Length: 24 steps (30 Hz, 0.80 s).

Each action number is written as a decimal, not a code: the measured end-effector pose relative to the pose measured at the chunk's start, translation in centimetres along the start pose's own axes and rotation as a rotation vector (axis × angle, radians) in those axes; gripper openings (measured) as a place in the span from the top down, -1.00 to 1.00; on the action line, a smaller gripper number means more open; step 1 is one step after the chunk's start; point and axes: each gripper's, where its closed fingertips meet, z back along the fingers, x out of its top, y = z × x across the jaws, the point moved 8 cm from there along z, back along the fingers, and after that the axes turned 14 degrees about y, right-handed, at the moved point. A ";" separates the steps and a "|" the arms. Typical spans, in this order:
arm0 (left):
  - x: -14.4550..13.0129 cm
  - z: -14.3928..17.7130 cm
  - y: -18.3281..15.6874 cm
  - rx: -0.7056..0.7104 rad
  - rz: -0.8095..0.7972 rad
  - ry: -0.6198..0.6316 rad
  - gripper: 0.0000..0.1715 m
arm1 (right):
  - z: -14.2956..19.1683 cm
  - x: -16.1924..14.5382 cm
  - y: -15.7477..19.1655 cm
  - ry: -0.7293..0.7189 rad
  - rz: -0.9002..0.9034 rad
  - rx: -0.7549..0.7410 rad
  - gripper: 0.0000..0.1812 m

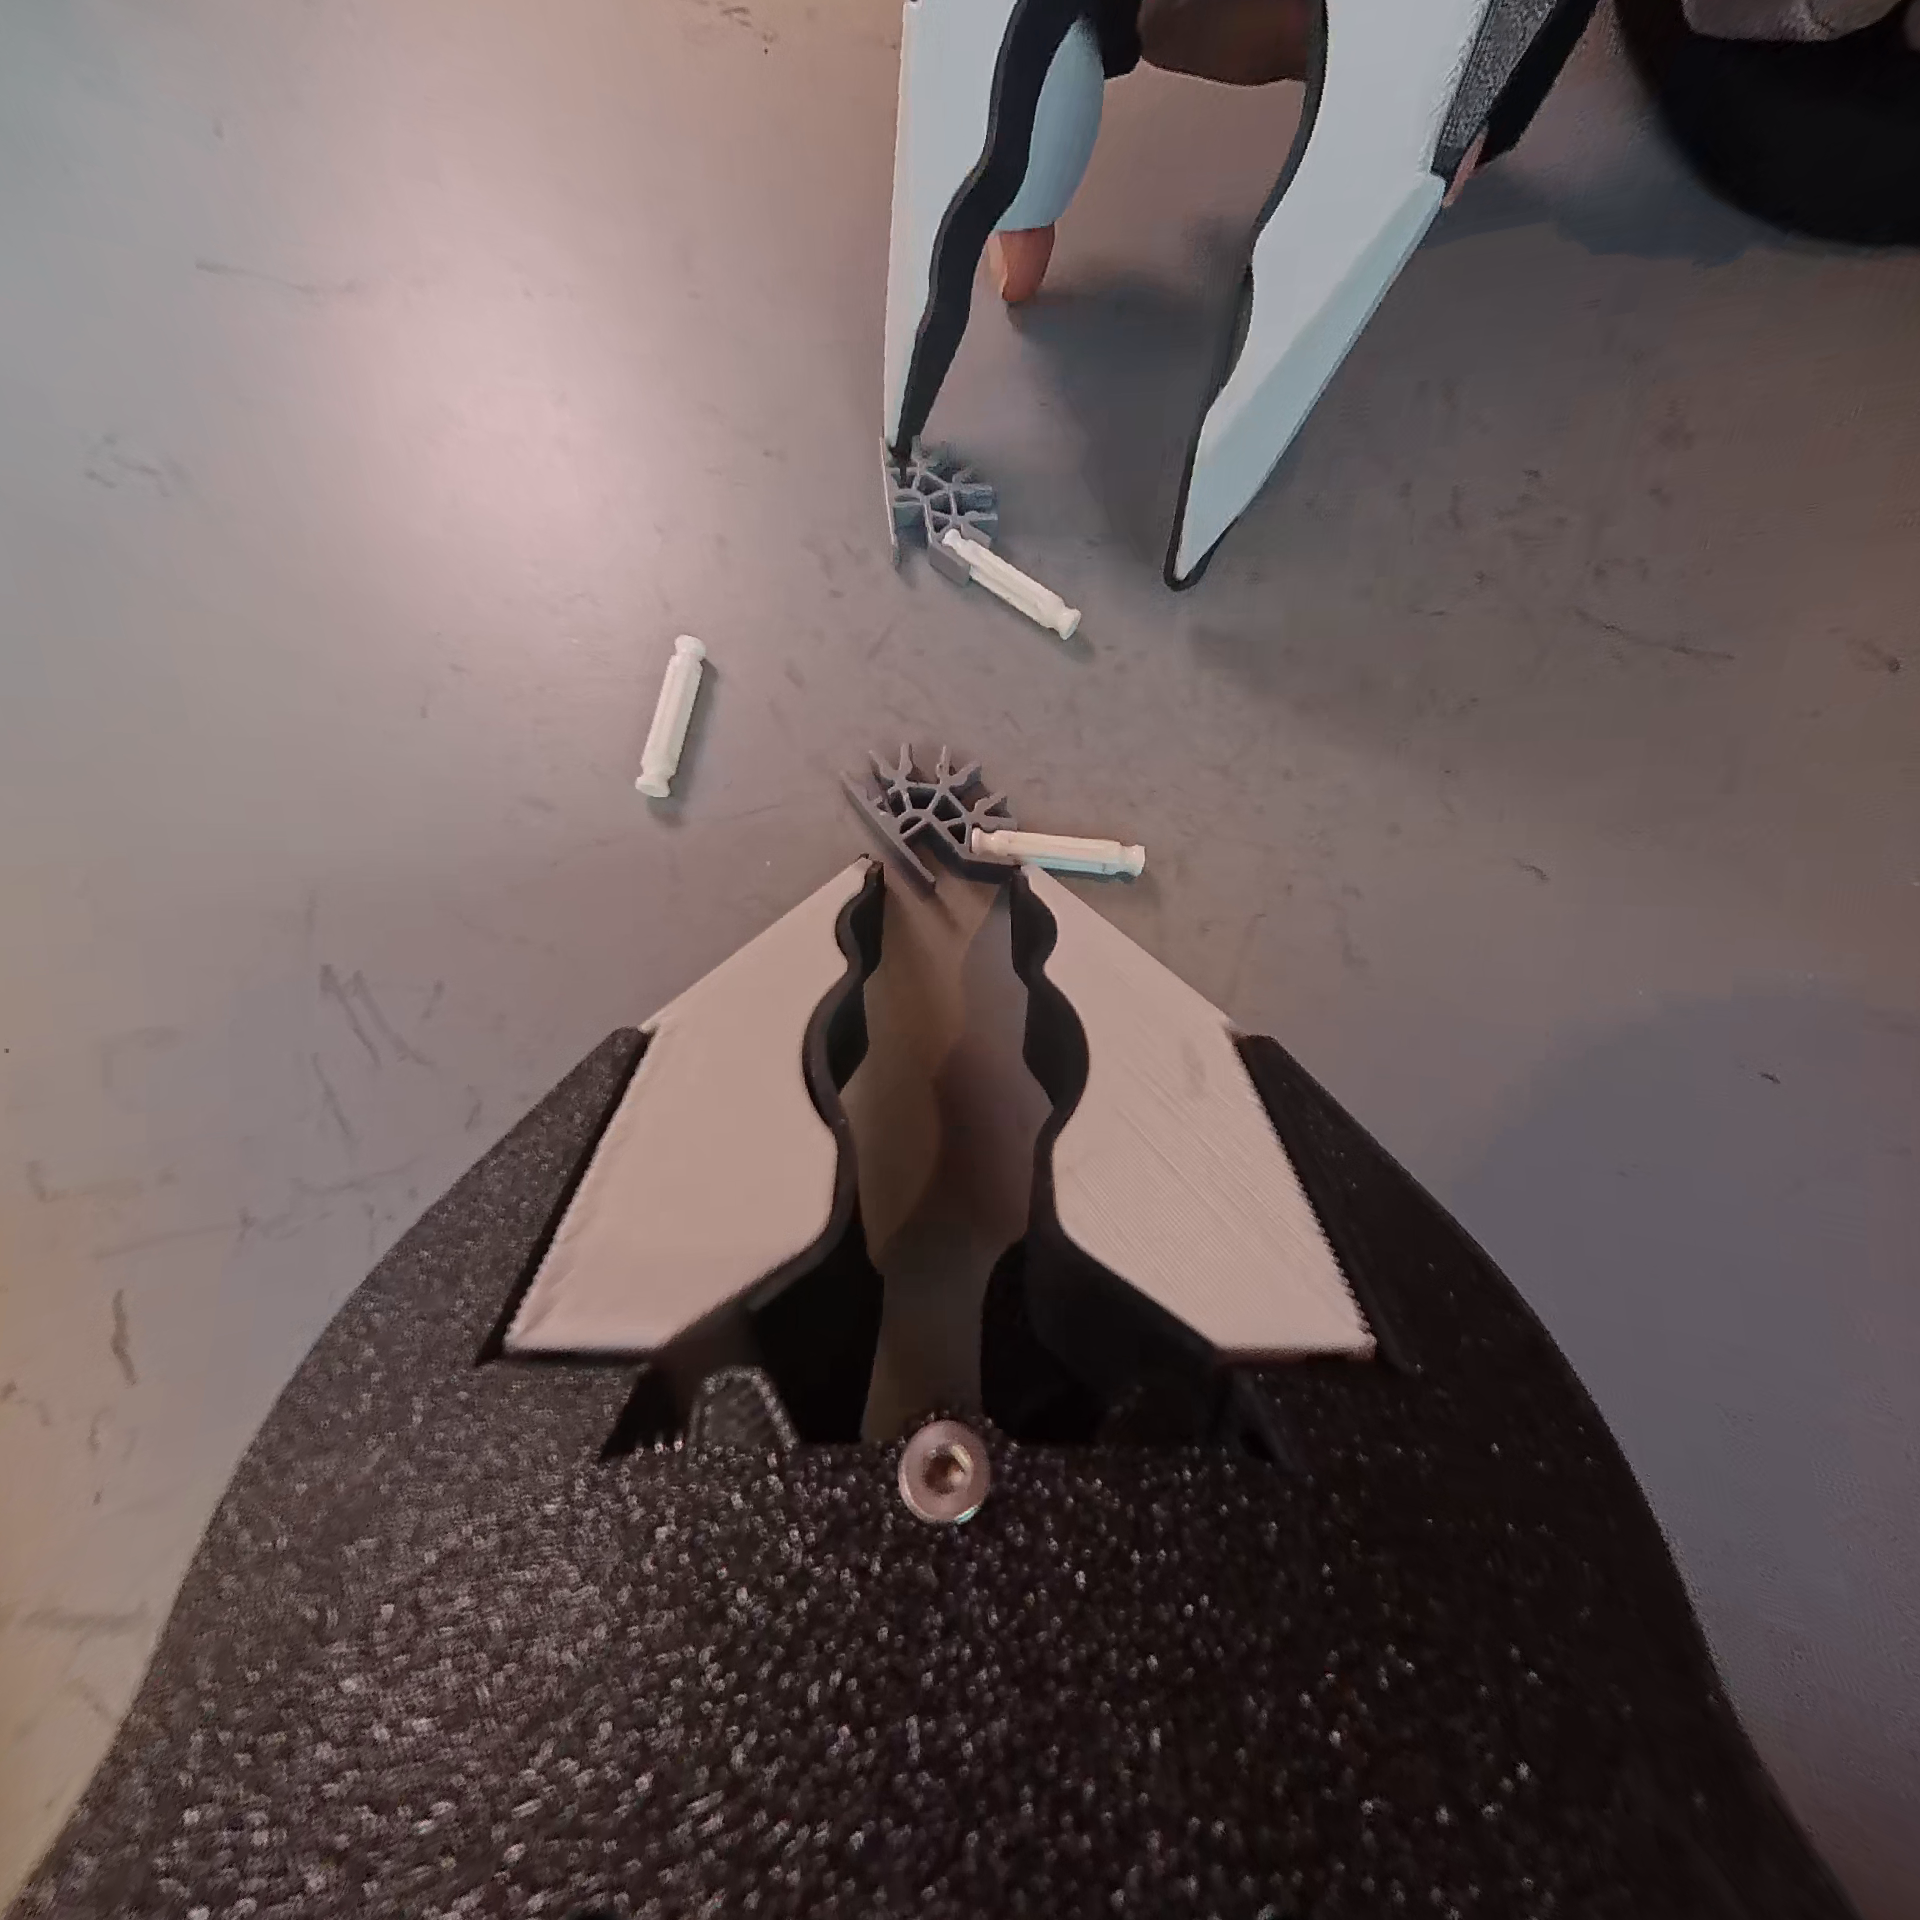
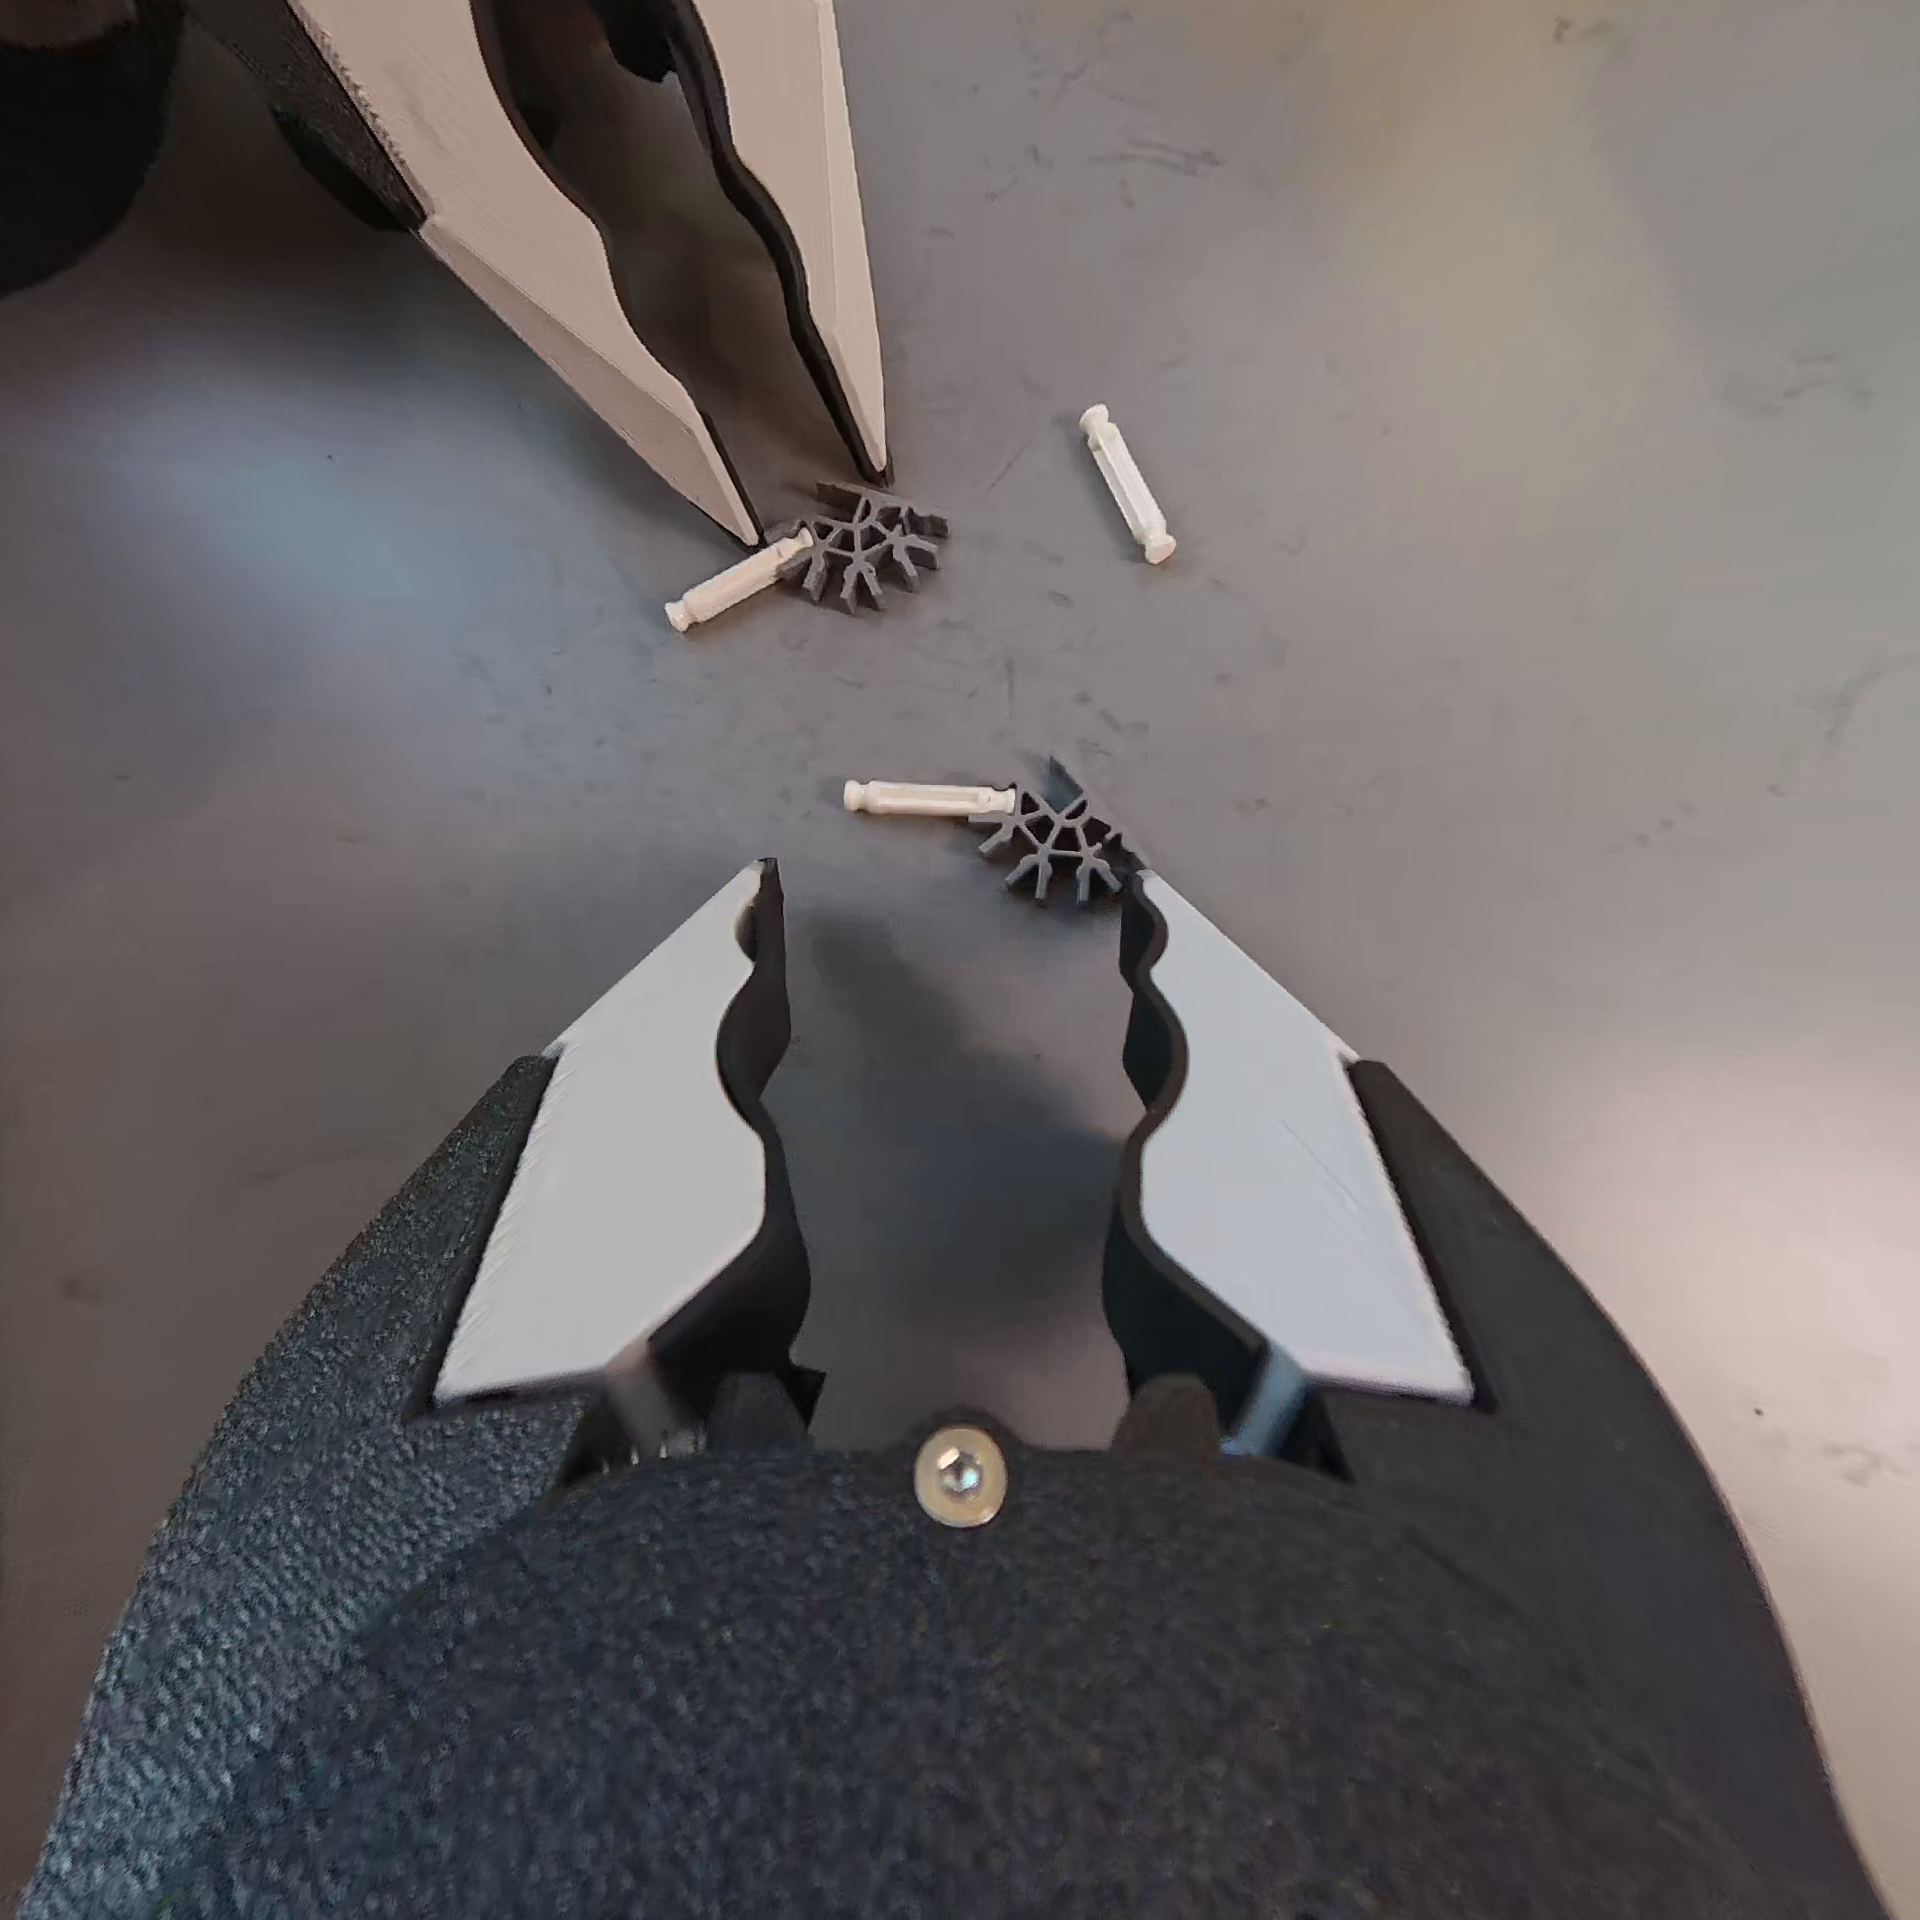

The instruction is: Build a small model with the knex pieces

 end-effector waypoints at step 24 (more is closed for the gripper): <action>0.7 -0.5 -0.2 0.048 -0.015 -0.008 0.76 | -0.6 0.3 1.0 -0.020 0.260 0.018 0.41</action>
